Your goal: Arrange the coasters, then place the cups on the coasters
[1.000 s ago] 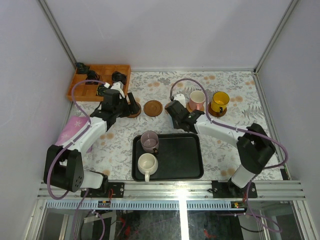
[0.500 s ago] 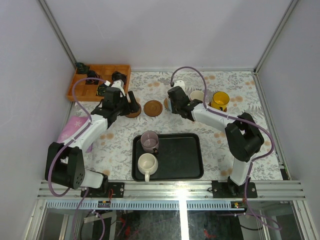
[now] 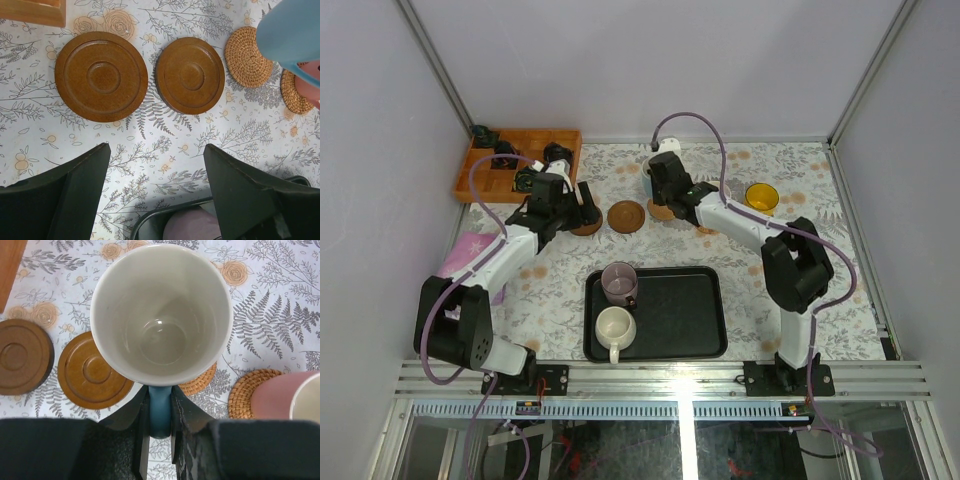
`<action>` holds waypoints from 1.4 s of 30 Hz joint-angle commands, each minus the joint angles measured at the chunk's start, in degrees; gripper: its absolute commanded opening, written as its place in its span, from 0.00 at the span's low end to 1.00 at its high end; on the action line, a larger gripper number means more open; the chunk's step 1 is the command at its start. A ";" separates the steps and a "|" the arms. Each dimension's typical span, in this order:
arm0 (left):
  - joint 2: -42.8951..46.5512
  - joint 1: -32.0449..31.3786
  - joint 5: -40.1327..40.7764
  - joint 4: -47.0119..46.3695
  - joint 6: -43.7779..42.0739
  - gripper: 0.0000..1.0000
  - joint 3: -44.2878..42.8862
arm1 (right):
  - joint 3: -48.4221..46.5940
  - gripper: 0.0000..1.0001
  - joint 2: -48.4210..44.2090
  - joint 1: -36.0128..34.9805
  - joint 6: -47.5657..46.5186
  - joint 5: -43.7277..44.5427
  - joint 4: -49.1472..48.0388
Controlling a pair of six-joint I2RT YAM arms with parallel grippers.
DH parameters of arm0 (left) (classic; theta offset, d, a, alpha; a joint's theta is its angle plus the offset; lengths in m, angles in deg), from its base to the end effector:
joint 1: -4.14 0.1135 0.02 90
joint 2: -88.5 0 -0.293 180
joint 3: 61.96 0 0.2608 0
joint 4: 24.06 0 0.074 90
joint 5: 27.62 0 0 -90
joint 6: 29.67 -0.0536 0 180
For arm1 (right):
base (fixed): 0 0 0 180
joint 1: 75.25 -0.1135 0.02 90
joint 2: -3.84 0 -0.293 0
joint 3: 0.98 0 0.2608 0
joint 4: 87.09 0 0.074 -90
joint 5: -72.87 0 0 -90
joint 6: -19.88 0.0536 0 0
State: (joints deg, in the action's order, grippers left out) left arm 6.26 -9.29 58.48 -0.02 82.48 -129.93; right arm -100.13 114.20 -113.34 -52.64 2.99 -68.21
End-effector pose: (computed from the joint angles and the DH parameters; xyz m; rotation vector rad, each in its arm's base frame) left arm 0.3233 -0.0809 0.2605 -0.1352 2.2659 -0.4095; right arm 0.3934 0.2849 0.2752 -0.1612 2.0626 0.2299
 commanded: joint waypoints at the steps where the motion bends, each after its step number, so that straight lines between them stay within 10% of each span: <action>1: -0.80 0.25 -0.24 -0.57 -1.15 0.76 -2.26 | -5.37 0.00 1.42 1.69 -1.29 0.93 -5.01; 42: -1.57 0.25 -1.73 -1.80 -0.70 0.76 -0.65 | 1.26 0.00 1.98 2.40 4.64 -0.72 3.82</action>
State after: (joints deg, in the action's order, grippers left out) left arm 5.10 -9.29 57.34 -0.07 82.46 -130.52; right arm -99.80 119.80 -111.06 -50.00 1.35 -65.85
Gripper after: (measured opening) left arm 0.761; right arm 0.226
